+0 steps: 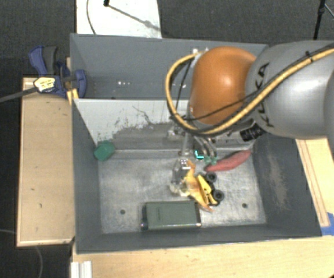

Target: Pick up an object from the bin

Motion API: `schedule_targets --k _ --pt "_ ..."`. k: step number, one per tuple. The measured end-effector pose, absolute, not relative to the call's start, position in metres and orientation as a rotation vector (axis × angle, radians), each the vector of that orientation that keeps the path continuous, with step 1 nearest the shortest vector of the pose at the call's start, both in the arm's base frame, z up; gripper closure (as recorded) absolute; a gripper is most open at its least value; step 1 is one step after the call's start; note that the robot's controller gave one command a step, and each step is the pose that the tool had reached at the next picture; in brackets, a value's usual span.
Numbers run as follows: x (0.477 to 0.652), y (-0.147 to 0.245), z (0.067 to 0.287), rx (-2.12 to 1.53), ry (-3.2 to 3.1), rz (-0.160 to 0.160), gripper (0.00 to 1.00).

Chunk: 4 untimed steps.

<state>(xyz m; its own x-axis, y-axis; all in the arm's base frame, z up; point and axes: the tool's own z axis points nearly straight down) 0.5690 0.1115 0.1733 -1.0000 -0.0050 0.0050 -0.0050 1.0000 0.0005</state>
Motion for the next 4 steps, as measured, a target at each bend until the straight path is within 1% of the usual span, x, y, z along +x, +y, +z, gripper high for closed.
schedule_targets --k 1,2,3,4 --pt "0.571 0.111 0.178 0.004 -3.145 -0.002 0.00" --pt "0.548 0.057 0.156 0.093 -3.144 -0.002 0.00" --pt "0.534 0.024 0.145 0.256 -3.131 0.005 0.00" --pt "0.567 0.046 0.075 0.587 -3.073 0.001 1.00"
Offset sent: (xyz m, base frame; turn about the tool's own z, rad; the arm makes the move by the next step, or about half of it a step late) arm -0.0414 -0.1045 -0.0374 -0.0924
